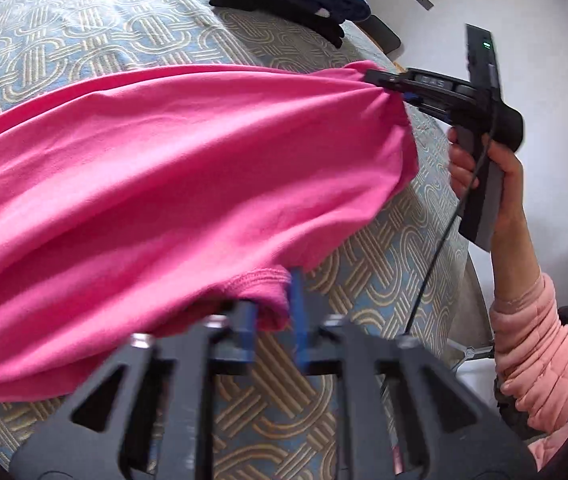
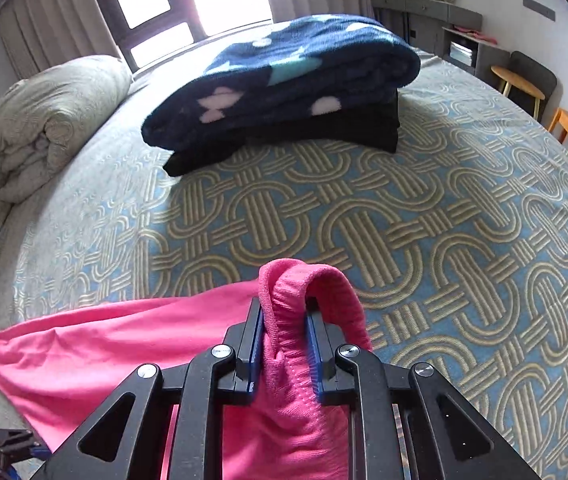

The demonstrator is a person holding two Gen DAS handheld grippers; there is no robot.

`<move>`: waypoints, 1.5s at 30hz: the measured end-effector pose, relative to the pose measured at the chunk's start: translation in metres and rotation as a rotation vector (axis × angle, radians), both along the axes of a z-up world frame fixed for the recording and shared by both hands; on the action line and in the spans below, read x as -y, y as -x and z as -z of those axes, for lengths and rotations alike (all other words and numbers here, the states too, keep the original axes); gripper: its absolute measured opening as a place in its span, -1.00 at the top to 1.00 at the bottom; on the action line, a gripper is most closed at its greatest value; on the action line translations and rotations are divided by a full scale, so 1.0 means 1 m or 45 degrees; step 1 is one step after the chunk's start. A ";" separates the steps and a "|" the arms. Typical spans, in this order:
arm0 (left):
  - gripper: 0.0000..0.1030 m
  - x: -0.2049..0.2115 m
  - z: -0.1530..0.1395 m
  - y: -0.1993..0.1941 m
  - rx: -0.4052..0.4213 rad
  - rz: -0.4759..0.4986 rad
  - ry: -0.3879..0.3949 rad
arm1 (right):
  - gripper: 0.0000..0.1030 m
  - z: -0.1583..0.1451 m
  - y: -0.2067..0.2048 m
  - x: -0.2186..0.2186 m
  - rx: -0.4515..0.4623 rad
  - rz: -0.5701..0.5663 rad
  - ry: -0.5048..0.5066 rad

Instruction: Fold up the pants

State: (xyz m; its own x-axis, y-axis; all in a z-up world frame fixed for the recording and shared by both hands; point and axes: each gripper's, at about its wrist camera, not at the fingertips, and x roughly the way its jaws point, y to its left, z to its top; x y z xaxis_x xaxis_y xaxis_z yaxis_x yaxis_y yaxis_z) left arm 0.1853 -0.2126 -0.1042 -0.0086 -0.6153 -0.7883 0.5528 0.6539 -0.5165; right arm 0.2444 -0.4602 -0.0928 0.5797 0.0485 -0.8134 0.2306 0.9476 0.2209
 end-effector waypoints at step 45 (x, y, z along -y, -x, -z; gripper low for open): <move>0.40 -0.434 -0.012 0.012 0.075 -1.489 -0.099 | -0.22 -0.063 -0.003 -0.112 0.174 -0.296 0.041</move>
